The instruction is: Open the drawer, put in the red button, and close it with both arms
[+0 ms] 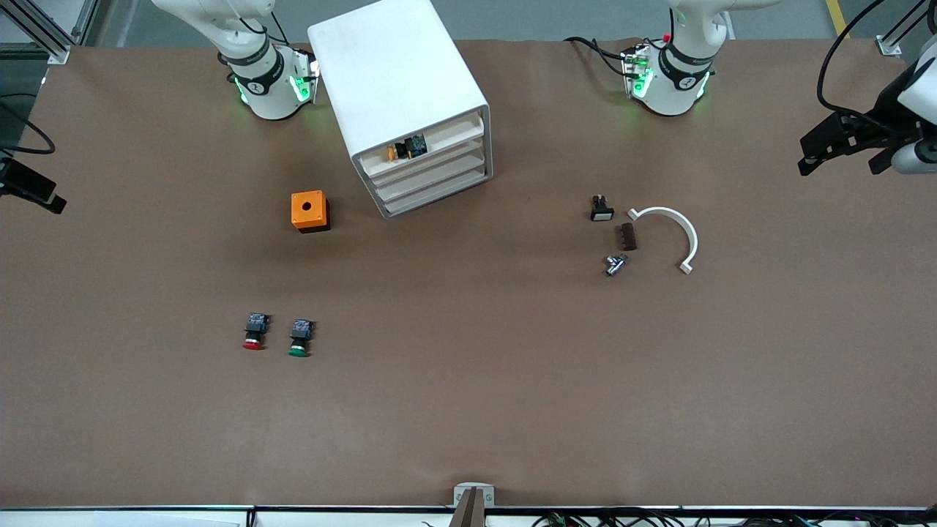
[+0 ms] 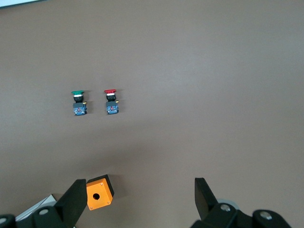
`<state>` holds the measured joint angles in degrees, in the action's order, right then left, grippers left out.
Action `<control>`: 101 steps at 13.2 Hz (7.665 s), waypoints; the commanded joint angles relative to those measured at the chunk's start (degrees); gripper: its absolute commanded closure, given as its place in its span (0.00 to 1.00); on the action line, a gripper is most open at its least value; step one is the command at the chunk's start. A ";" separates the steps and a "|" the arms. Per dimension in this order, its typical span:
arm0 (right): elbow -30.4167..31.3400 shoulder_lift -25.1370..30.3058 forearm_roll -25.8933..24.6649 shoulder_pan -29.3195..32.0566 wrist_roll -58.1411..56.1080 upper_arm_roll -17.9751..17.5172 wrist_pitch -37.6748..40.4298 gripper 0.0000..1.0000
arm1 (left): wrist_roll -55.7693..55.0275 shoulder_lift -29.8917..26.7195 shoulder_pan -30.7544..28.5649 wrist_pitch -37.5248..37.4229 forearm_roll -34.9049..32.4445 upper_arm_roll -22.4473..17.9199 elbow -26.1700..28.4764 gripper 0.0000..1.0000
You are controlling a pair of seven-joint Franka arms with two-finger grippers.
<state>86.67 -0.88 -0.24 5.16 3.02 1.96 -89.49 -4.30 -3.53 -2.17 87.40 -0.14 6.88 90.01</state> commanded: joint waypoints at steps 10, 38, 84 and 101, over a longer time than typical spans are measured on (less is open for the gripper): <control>10.27 -6.75 5.16 -2.60 0.15 -1.17 -12.45 0.00 | -13.16 15.12 3.30 -0.39 1.11 1.11 -3.17 0.00; 13.44 -37.09 5.51 -7.71 5.59 -1.17 -38.56 0.14 | -128.91 49.76 32.05 3.48 44.25 1.11 -8.53 0.13; -3.35 -22.24 12.54 -32.48 84.31 -1.44 -4.37 0.99 | -104.10 48.98 17.20 -6.28 38.41 -7.15 -19.96 0.00; 13.00 -20.83 20.72 -49.81 110.01 -1.35 -35.13 0.63 | -58.30 43.44 17.91 2.16 12.80 -5.74 -18.03 0.01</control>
<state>97.08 -24.14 19.13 -43.97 111.94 -0.03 -123.65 -67.34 41.29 16.39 88.97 14.23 0.46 70.06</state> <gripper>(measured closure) 0.586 0.000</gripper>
